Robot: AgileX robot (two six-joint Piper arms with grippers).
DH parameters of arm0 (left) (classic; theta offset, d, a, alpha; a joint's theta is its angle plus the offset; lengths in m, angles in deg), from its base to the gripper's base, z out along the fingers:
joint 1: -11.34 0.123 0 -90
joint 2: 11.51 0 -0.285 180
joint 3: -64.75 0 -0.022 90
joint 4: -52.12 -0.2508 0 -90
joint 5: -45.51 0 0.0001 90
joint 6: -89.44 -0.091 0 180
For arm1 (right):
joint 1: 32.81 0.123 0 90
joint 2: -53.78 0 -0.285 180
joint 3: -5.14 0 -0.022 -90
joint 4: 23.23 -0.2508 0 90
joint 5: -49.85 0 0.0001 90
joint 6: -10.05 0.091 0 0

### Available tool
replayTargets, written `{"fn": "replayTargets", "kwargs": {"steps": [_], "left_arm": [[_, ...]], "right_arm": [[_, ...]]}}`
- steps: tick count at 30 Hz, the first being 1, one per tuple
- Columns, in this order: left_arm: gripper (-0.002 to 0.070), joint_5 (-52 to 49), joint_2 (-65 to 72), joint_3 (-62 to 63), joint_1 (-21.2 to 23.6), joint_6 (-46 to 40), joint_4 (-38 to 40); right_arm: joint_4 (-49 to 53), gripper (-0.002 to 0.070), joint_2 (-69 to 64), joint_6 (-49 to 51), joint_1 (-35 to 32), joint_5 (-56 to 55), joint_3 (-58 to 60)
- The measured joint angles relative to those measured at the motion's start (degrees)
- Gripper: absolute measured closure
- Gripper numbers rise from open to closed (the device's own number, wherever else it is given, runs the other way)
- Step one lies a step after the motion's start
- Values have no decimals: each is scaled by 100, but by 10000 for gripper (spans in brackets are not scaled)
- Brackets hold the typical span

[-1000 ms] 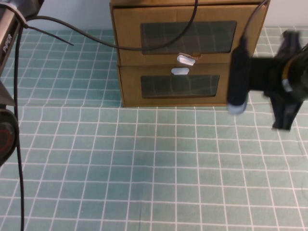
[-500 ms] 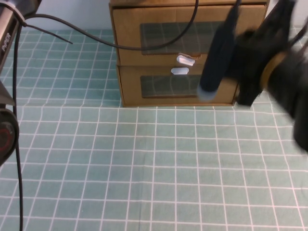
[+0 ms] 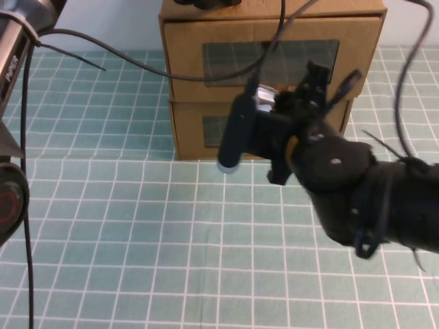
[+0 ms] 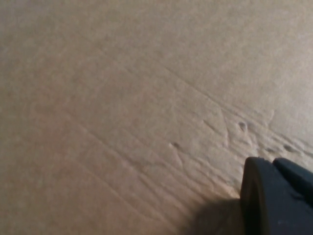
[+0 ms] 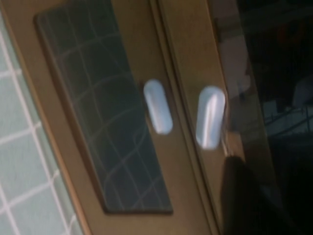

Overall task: Open the shoe box
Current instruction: 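Pull the top drawer of the cardboard box fully open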

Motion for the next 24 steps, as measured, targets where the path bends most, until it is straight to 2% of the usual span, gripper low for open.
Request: {"fn": "replayTargets", "kwargs": {"steps": [3,6,15,22,24], "left_arm": [[680,-20,0,0,0,-3,0],[680,-31,0,0,0,-12,11],[680,-88,0,22,0,-12,34],[680,-88,0,22,0,-25,62],[680,-88,0,22,0,-36,71]], "right_arm": [[15,378,-369,16,0,8,-344],[19,336,-717,3,0,21,-601],[28,368,-1549,-29,-346,145,-1320],[2,372,-1623,-29,-585,-109,-1593],[2,397,-1623,-29,-652,-211,-1618]]}}
